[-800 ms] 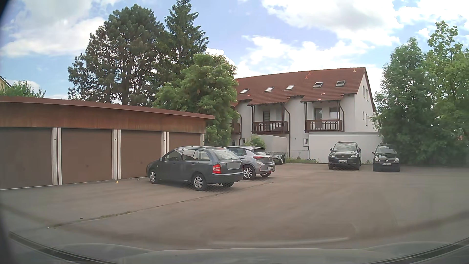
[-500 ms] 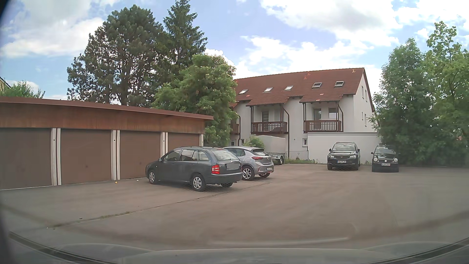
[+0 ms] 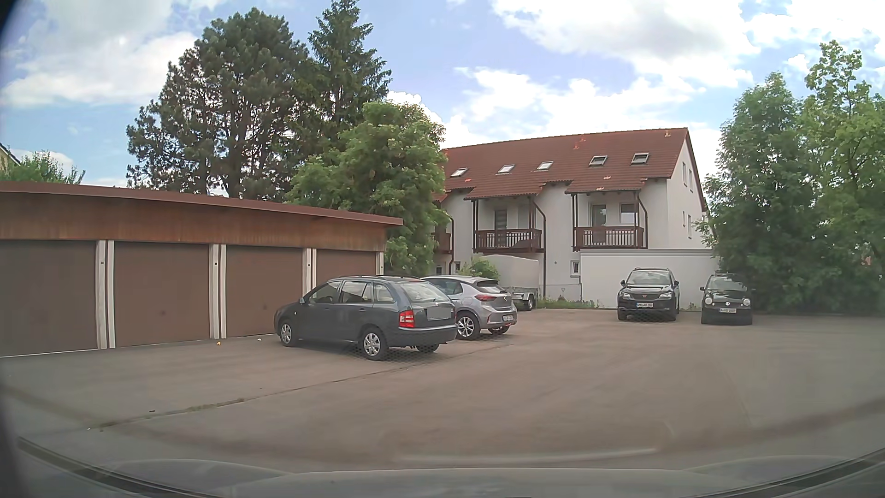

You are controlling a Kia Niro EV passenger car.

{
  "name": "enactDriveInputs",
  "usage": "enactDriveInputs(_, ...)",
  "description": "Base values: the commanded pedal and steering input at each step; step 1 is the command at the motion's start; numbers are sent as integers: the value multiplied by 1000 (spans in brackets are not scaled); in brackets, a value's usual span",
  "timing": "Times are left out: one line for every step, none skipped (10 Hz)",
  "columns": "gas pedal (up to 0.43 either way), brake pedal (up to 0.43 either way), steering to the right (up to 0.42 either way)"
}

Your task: Follow the waypoints while adhering to traffic rules and regulations

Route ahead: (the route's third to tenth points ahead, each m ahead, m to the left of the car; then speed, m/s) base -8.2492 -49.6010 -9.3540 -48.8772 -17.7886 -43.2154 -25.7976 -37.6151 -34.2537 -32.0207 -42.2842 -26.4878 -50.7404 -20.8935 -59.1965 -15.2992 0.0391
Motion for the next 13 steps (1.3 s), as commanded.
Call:
enactDriveInputs(0, 274, -791)
enactDriveInputs(0, 268, -745)
enactDriveInputs(0, 256, -685)
enactDriveInputs(0, 250, -623)
enactDriveInputs(0, 244, -576)
enactDriveInputs(0, 244, -516)
enactDriveInputs(0, 238, -486)
enactDriveInputs(0, 232, -456)
enactDriveInputs(0, 232, -421)
enactDriveInputs(0, 213, -380)
enactDriveInputs(0, 55, -321)
enactDriveInputs(0, 24, -260)
enactDriveInputs(0, 24, -226)
